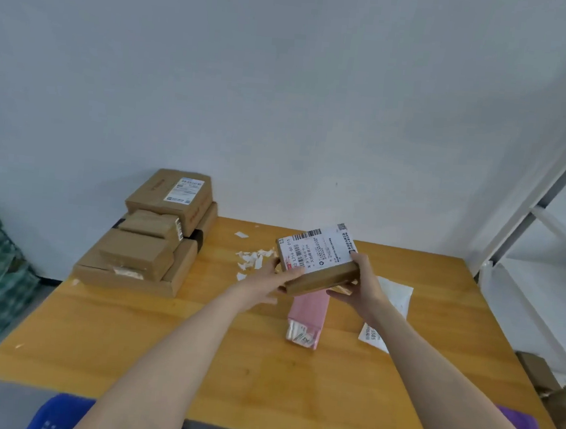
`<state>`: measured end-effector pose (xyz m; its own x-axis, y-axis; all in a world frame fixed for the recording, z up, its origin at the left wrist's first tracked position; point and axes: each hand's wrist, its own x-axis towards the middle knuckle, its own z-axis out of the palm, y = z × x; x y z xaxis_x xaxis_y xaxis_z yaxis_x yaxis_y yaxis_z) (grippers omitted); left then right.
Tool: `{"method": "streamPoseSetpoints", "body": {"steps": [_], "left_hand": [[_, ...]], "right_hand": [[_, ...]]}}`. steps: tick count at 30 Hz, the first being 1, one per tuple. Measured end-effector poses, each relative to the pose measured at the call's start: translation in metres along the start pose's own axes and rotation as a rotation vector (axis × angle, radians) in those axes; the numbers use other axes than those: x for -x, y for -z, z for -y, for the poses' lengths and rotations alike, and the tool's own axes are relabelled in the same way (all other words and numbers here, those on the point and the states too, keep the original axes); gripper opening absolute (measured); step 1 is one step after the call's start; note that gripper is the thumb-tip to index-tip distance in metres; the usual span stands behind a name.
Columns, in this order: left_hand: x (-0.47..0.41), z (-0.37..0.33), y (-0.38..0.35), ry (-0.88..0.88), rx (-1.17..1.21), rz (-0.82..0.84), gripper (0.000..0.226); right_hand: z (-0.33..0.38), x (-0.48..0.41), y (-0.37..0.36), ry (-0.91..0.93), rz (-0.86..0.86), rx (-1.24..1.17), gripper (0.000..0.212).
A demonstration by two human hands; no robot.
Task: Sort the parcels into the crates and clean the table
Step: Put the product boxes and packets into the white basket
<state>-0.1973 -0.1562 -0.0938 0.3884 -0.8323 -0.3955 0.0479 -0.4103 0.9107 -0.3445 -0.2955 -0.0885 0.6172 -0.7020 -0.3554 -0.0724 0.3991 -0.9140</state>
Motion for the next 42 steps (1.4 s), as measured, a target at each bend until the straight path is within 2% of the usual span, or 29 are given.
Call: {"method": "streamPoseSetpoints", "body": {"steps": [3,5,7,9,12,14,16,20,22,25,29,31,37,40,42], "left_hand": [[0.028,0.01,0.02,-0.011,0.125,-0.082,0.065],[0.054,0.018,0.042,-0.039,0.199,-0.119,0.066],[0.078,0.024,0.058,-0.049,0.219,-0.124,0.063],[0.106,0.032,0.07,-0.058,0.23,-0.144,0.049],[0.143,0.047,0.072,-0.083,0.272,-0.252,0.035],[0.169,0.064,0.062,-0.068,0.305,-0.35,0.035],[0.178,0.072,0.054,-0.06,0.288,-0.416,0.038],[0.22,0.1,0.014,-0.016,0.394,-0.503,0.049],[0.248,0.12,-0.006,0.019,0.464,-0.514,0.057],[0.29,0.155,-0.029,0.079,0.524,-0.436,0.07],[0.336,0.181,-0.046,0.122,0.445,-0.365,0.074],[0.363,0.192,-0.044,0.123,0.436,-0.42,0.071],[0.433,0.213,-0.011,0.139,0.29,-0.579,0.068],[0.458,0.227,0.008,0.151,0.263,-0.675,0.06],[0.485,0.243,0.032,0.16,0.253,-0.676,0.06]], "right_hand": [[-0.007,0.011,-0.025,-0.026,0.08,0.121,0.025],[-0.011,0.021,-0.042,-0.032,0.137,0.184,0.043],[-0.015,0.029,-0.054,-0.047,0.17,0.185,0.069],[-0.023,0.039,-0.065,-0.101,0.239,0.2,0.092],[-0.039,0.066,-0.073,-0.146,0.438,0.345,0.075],[-0.055,0.093,-0.073,-0.209,0.601,0.428,0.065],[-0.065,0.106,-0.075,-0.24,0.679,0.442,0.056],[-0.096,0.154,-0.069,-0.257,0.714,0.431,0.041],[-0.115,0.179,-0.062,-0.257,0.732,0.412,0.05],[-0.142,0.211,-0.061,-0.257,0.727,0.41,0.067],[-0.161,0.245,-0.08,-0.265,0.735,0.458,0.06],[-0.17,0.265,-0.092,-0.268,0.796,0.496,0.062],[-0.197,0.311,-0.152,-0.298,0.919,0.517,0.047],[-0.211,0.328,-0.18,-0.298,0.96,0.612,0.035],[-0.226,0.344,-0.212,-0.312,0.965,0.666,0.034]]}}
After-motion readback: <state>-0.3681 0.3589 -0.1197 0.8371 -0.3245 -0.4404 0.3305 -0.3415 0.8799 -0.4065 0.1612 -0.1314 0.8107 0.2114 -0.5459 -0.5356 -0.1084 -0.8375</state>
